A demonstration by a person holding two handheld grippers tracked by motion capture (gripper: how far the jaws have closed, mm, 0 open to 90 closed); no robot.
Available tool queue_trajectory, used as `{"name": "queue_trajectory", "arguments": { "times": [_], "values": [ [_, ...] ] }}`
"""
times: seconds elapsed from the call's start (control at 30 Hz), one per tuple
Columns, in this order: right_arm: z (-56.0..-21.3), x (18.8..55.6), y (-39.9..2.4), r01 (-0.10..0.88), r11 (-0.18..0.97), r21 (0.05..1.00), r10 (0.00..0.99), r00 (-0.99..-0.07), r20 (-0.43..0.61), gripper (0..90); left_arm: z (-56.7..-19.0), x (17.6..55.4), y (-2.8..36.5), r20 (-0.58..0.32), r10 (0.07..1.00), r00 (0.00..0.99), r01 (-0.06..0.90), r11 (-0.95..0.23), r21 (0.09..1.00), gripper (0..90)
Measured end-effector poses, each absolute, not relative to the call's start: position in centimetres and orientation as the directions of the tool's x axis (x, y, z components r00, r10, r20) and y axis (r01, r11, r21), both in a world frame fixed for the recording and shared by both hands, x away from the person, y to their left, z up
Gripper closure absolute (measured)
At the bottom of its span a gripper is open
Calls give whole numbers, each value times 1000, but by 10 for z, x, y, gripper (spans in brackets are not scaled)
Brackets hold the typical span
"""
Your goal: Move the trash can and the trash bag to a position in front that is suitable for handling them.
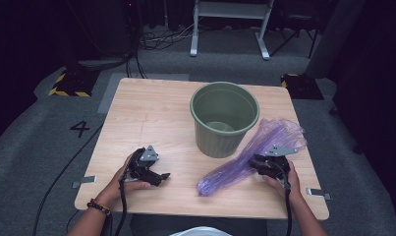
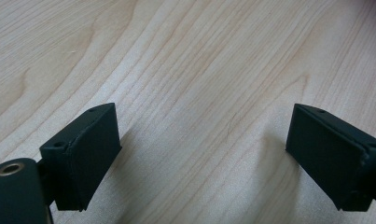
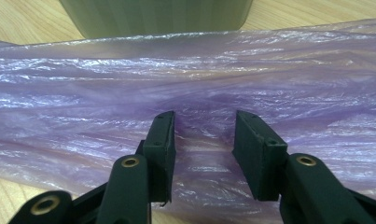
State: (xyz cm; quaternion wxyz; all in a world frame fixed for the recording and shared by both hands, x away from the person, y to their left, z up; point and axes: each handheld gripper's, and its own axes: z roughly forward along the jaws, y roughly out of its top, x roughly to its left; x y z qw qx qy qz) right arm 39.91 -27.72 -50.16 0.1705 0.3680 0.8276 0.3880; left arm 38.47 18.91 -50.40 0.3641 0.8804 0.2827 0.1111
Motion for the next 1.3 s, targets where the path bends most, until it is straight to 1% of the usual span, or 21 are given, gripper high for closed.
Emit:
{"name": "queue_trajectory", "arguments": {
  "times": [0.1,0.17,0.2,0.23,0.3,0.33,0.37,0.4,0.43,0.47,0.5,0.57,0.63,0.73,0.8,0.87,0.97,1.13,1.3],
  "values": [
    [-501,399,-277,474,431,768,738,-675,3,517,-504,385,189,-10,579,815,417,-575,704,97],
    [-495,395,-277,453,421,786,732,-682,1,477,-504,385,189,-10,579,815,417,-575,704,97],
    [-495,395,-277,453,421,786,732,-682,1,477,-504,385,189,-10,579,815,417,-575,704,97],
    [-487,392,-277,431,411,803,737,-675,-15,422,-504,385,189,-10,579,816,417,-575,704,97],
    [-478,389,-277,411,397,821,735,-678,-15,377,-504,385,189,-10,579,815,417,-575,704,97],
    [-478,389,-277,411,397,821,735,-678,-15,377,-504,385,189,-10,579,815,417,-575,704,97],
    [-467,386,-276,375,399,837,717,-696,-30,328,-504,385,189,-10,579,815,417,-575,704,97],
    [-467,386,-276,375,399,837,717,-696,-30,328,-504,385,189,-10,579,815,417,-575,704,97],
    [-460,385,-274,357,400,845,709,-705,-38,283,-504,385,189,-10,579,815,417,-575,704,97],
    [-460,385,-274,357,400,845,709,-705,-38,283,-504,385,189,-10,579,815,417,-575,704,97],
    [-454,384,-273,338,398,853,693,-720,-37,233,-504,385,189,-10,579,815,417,-575,704,97],
    [-451,385,-272,333,407,850,686,-726,-44,225,-504,385,189,-10,579,815,417,-575,704,97],
    [-442,392,-268,303,417,857,674,-736,-67,190,-504,385,189,-10,579,815,417,-575,704,97],
    [-437,406,-263,313,426,849,659,-750,-54,156,-504,385,189,-11,579,815,417,-575,704,97],
    [-436,414,-259,333,429,840,646,-763,-28,156,-504,385,189,-10,579,815,417,-575,704,97],
    [-434,420,-255,327,437,838,633,-773,-29,155,-504,385,189,-10,579,816,417,-575,704,97],
    [-433,427,-250,335,420,844,631,-776,-7,154,-504,385,189,-10,579,815,417,-575,704,97],
    [-432,433,-239,316,430,845,594,-805,-1,146,-504,385,189,-10,579,816,417,-575,704,97],
    [-432,436,-235,314,432,846,601,-799,-10,145,-504,385,189,-10,579,815,417,-575,704,97]
  ]
}}
